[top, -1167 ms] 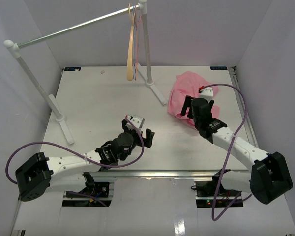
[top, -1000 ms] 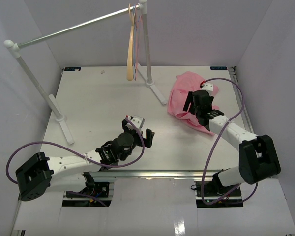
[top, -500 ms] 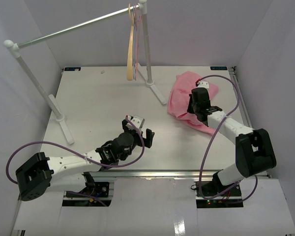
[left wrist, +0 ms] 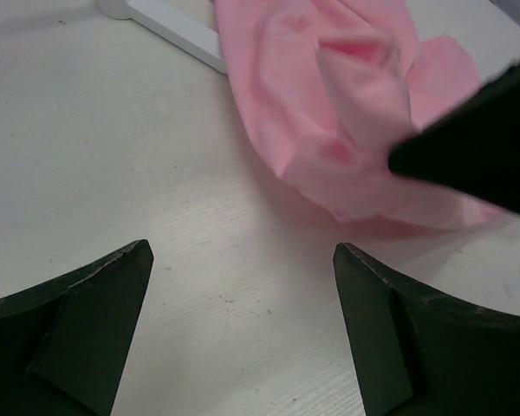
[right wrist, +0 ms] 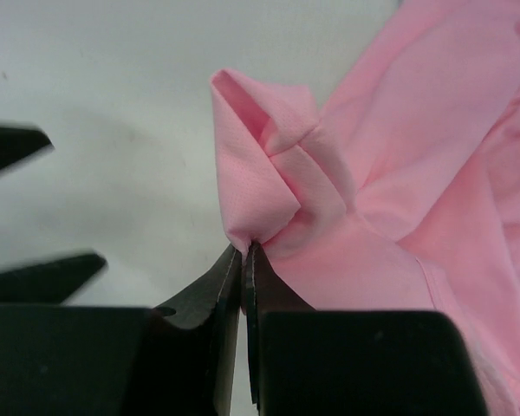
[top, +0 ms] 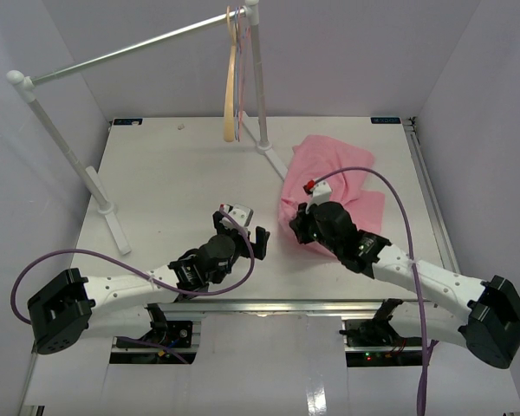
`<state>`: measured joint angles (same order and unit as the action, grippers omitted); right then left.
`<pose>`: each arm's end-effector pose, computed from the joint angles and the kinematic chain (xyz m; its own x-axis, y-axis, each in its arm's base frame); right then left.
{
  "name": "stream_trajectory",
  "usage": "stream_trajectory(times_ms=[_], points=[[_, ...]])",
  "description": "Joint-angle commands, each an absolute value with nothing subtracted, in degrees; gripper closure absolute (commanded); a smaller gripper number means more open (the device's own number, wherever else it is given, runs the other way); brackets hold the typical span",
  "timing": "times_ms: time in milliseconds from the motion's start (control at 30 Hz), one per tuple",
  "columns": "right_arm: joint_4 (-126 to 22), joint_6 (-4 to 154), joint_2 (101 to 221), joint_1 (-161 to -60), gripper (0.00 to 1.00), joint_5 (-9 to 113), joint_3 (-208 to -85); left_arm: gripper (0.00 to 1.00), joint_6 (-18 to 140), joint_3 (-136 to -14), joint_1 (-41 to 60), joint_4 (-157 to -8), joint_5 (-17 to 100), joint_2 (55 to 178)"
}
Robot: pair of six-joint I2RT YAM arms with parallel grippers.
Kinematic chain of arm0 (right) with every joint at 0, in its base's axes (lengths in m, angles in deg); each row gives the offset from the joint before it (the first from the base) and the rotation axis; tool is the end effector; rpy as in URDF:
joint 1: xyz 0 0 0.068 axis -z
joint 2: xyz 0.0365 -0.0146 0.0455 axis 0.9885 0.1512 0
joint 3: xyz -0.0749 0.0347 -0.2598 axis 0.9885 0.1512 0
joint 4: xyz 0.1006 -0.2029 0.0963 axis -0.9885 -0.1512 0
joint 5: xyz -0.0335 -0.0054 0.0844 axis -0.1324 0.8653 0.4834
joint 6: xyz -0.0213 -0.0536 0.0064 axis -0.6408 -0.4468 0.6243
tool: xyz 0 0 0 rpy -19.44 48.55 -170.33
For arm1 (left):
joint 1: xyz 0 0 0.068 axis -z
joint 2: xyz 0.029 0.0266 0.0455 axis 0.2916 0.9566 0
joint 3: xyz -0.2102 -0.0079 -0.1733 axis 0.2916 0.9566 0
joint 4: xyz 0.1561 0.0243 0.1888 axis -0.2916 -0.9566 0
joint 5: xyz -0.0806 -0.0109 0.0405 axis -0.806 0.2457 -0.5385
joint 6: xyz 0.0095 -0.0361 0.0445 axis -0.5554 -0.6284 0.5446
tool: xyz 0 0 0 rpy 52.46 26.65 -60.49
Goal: Place the t-shirt on the hanger
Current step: Move the T-shirt to the center of the board.
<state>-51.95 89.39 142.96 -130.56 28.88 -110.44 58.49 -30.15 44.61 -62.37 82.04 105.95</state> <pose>0.1641 0.1732 0.2684 -0.4473 0.0153 -0.8942 -0.4358 0.8694 0.2329 0.1295 -0.1926 0.2313 -0.2430 0.0257 -0.9697 0.4533 0.8868 -0.0901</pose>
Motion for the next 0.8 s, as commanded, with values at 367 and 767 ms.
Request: stream_trajectory(times_ms=[367,767], points=[[-60.44,99.47,125.58,-142.74,0.31,16.06,-96.12,0.05,58.57,-32.66,44.48,-65.23,80.82,106.23],[-71.41,110.19,112.98,-142.57,0.28,-3.25,-95.1,0.07,49.7,-49.48,44.57,-79.42,61.67,123.2]])
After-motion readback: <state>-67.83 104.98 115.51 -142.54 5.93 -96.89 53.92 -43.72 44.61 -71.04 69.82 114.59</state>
